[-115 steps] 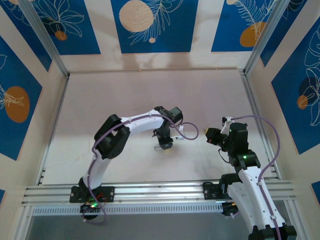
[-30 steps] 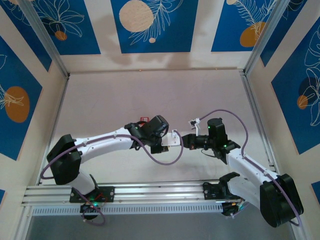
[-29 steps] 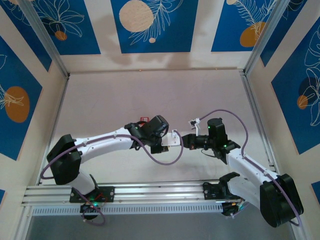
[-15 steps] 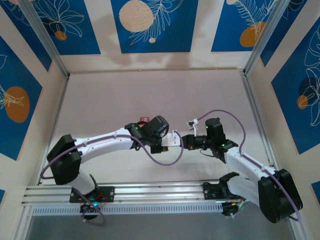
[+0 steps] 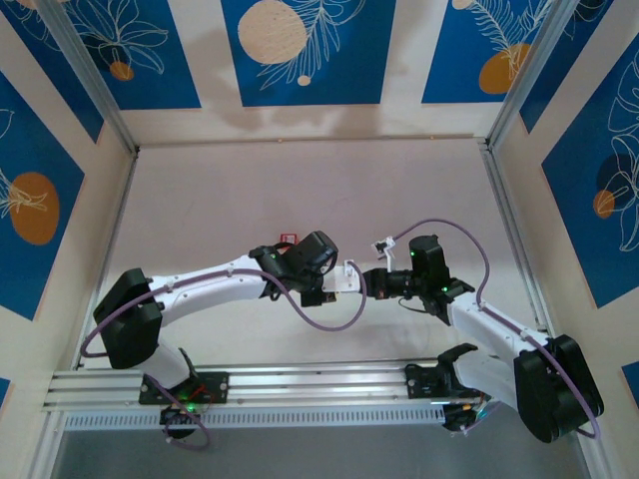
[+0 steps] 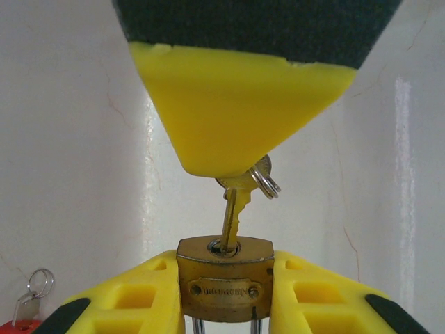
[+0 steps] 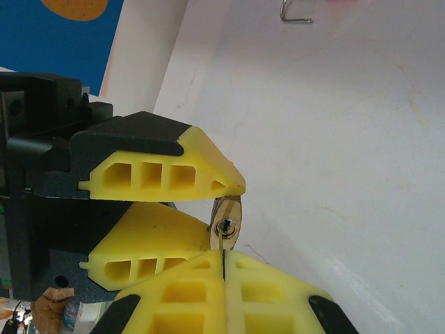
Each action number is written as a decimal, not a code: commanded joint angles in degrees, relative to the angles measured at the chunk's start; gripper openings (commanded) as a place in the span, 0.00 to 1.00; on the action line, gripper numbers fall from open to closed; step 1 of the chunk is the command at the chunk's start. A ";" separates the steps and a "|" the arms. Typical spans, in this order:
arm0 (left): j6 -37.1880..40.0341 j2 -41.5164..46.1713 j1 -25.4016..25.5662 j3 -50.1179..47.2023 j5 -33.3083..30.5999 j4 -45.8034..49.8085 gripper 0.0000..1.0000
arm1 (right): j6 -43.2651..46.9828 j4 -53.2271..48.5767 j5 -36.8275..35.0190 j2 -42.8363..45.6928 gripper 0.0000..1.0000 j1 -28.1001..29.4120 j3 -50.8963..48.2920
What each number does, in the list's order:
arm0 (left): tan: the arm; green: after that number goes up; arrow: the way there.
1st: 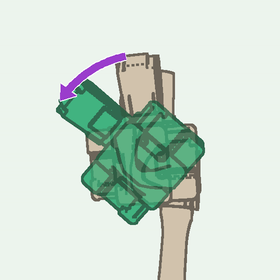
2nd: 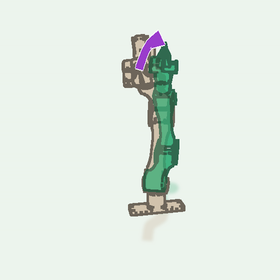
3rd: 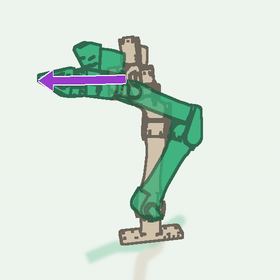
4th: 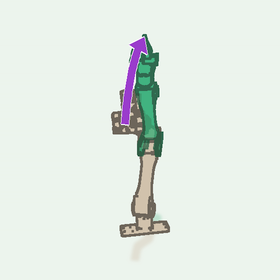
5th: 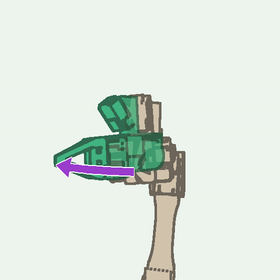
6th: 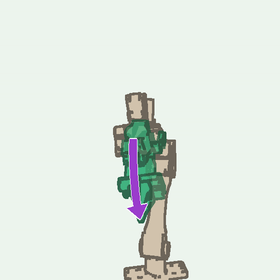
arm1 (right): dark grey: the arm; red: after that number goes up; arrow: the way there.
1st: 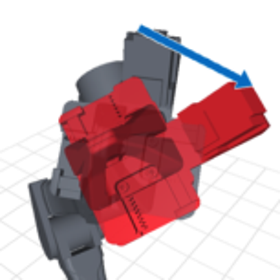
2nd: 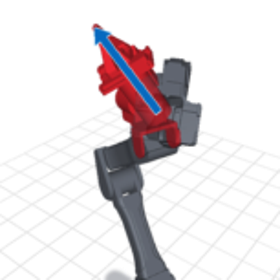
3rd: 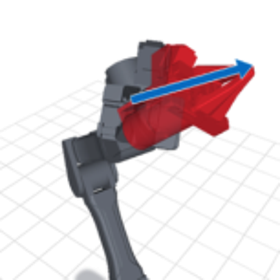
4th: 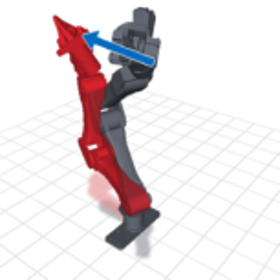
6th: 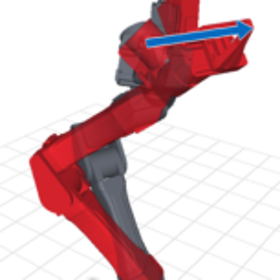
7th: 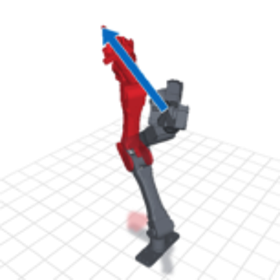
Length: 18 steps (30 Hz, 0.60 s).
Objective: Unlock with the key
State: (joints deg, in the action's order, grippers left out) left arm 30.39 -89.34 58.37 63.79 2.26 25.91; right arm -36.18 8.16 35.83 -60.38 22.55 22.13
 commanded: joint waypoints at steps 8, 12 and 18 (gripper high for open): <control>0.72 1.10 1.12 -0.20 -0.93 -0.80 0.27 | 0.00 0.77 0.91 -2.13 0.00 0.75 1.62; 0.80 1.19 1.13 -0.16 -1.19 -1.02 0.26 | 0.19 0.54 1.25 -2.37 0.00 0.91 1.64; 0.13 1.18 1.19 -0.17 -1.21 -1.98 0.25 | -0.37 1.22 1.08 -3.01 0.00 1.70 2.18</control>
State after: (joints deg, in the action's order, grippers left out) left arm 30.55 -89.34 58.76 63.77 0.69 26.30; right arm -36.21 9.47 35.81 -62.83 23.27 22.65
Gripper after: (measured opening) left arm 0.253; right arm 0.062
